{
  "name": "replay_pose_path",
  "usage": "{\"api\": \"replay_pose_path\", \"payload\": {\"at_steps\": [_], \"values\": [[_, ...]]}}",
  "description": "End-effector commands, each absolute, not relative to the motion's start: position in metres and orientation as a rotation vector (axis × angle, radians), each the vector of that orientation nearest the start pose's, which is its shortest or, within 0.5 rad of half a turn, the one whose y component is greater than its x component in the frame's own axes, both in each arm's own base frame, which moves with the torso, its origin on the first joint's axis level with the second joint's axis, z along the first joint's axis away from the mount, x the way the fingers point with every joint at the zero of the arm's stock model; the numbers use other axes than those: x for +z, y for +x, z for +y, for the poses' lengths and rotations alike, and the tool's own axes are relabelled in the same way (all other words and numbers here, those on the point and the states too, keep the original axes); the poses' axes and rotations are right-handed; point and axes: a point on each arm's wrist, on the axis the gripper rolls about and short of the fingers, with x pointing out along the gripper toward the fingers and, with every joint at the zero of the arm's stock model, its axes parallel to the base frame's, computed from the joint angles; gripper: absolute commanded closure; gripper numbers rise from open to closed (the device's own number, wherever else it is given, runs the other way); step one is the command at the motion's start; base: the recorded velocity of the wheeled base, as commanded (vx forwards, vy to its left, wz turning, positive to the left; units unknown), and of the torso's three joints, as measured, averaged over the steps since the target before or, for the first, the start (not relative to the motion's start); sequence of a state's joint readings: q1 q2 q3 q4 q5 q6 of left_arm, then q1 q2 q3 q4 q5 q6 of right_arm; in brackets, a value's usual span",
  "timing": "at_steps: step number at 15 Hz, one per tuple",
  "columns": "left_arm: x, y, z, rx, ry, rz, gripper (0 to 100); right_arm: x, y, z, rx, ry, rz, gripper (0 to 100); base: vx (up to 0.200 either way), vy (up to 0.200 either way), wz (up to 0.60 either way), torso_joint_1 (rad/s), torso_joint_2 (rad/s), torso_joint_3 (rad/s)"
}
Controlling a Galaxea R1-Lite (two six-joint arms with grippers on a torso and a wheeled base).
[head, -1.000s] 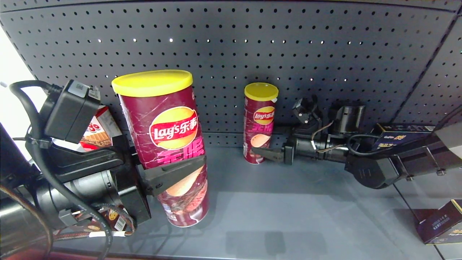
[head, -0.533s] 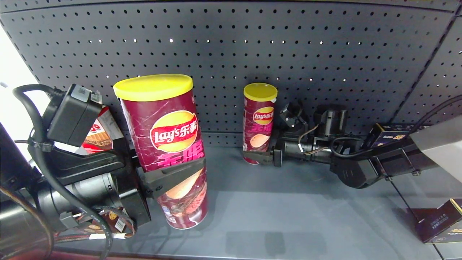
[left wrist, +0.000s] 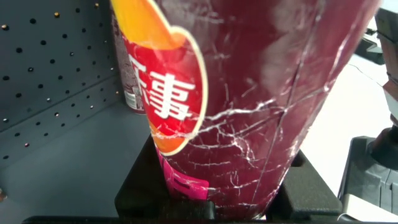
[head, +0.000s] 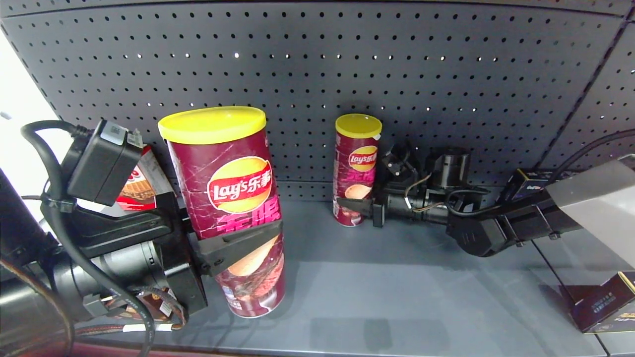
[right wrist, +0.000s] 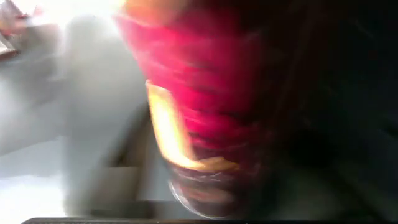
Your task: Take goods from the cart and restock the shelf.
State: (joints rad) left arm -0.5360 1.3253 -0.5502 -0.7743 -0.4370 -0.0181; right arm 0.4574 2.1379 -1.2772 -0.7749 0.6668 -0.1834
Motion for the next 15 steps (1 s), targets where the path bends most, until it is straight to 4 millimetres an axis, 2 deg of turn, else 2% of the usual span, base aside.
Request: {"api": "replay_pose_path", "payload": {"at_steps": [1,3,5,6,8,10,12,15], "values": [[0.223,0.172,-0.113,-0.971,-0.017,0.009,100,0.163,0.376,0.204,1.146,-0.154,-0.012,100,0.0,0.0,0.0,0.0,0.0,0.0],[0.222,0.172,-0.113,-0.971,-0.017,0.011,100,0.161,0.374,0.203,1.145,-0.154,-0.004,100,0.0,0.0,0.0,0.0,0.0,0.0],[0.223,0.171,-0.113,-0.971,-0.017,0.009,100,0.172,0.364,0.2,1.148,-0.156,-0.023,100,0.0,0.0,0.0,0.0,0.0,0.0],[0.223,0.171,-0.112,-0.971,-0.017,0.007,100,0.184,0.352,0.196,1.148,-0.158,-0.039,100,0.0,0.0,0.0,0.0,0.0,0.0],[0.223,0.171,-0.113,-0.973,-0.017,0.007,100,0.192,0.339,0.193,1.146,-0.159,-0.047,100,0.0,0.0,0.0,0.0,0.0,0.0],[0.223,0.17,-0.113,-0.974,-0.016,0.003,100,0.202,0.314,0.193,1.133,-0.161,-0.051,100,0.0,0.0,0.0,0.0,0.0,0.0],[0.223,0.17,-0.113,-0.976,-0.016,0.005,100,0.203,0.297,0.195,1.132,-0.163,-0.054,100,0.0,0.0,0.0,0.0,0.0,0.0],[0.223,0.169,-0.113,-0.977,-0.016,0.005,100,0.205,0.252,0.203,1.132,-0.165,-0.071,100,0.0,0.0,0.0,0.0,0.0,0.0]]}}
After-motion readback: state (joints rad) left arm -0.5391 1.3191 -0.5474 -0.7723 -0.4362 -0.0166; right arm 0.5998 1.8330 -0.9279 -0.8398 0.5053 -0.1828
